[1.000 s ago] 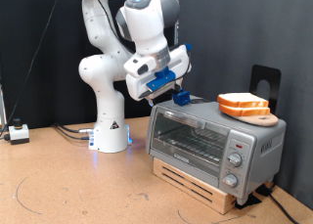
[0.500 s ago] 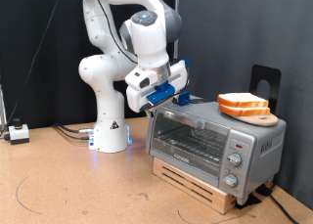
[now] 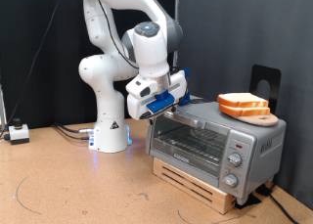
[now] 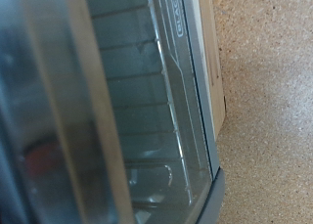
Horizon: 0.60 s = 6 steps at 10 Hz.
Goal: Make a piece of toast with the oven
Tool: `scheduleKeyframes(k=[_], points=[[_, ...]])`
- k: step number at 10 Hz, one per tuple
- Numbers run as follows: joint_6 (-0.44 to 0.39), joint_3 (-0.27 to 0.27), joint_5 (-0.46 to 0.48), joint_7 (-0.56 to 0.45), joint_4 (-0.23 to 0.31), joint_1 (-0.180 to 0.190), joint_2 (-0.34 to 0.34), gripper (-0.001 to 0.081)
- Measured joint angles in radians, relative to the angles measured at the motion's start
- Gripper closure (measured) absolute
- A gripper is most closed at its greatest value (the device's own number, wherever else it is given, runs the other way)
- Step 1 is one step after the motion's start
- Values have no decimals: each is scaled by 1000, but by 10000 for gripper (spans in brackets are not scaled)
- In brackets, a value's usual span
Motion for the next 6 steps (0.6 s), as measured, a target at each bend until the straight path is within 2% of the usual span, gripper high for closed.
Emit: scheduleKeyframes(k=[3, 6], points=[[19, -1, -19, 20, -2, -16, 1, -4], [103, -6, -58, 94, 10, -70, 44, -4]])
